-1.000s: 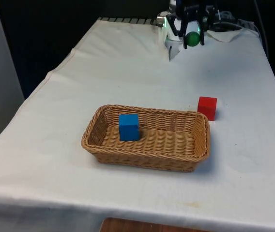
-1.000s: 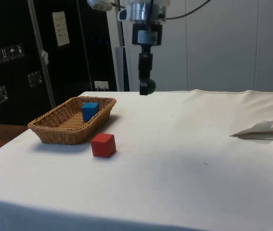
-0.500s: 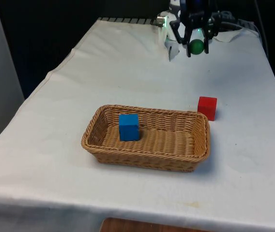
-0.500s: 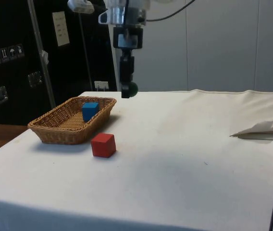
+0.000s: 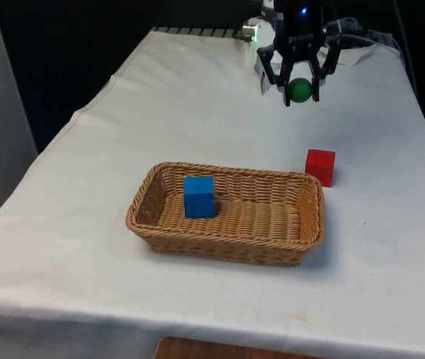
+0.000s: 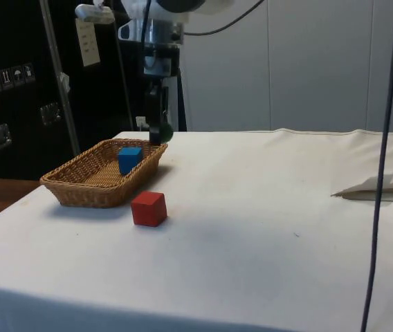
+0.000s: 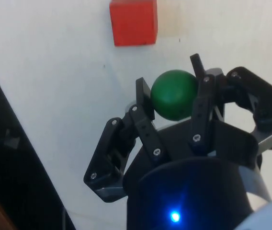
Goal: Place all non-red objects into the basket.
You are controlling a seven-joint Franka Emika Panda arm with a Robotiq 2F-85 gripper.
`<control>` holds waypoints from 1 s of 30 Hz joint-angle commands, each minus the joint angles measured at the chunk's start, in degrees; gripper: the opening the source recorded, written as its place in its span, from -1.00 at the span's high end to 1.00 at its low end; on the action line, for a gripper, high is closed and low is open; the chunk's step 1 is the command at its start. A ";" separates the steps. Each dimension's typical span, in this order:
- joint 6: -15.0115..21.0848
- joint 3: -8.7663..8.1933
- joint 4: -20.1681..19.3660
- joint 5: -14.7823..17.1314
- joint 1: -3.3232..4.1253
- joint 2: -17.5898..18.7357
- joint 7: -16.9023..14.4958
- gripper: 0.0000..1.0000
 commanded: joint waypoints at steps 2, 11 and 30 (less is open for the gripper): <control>-0.52 0.29 2.12 1.43 -0.40 1.78 -1.03 1.00; -0.46 0.29 8.42 3.67 -1.09 7.56 -2.75 1.00; -0.63 -0.29 21.54 8.82 -2.35 19.02 -6.07 1.00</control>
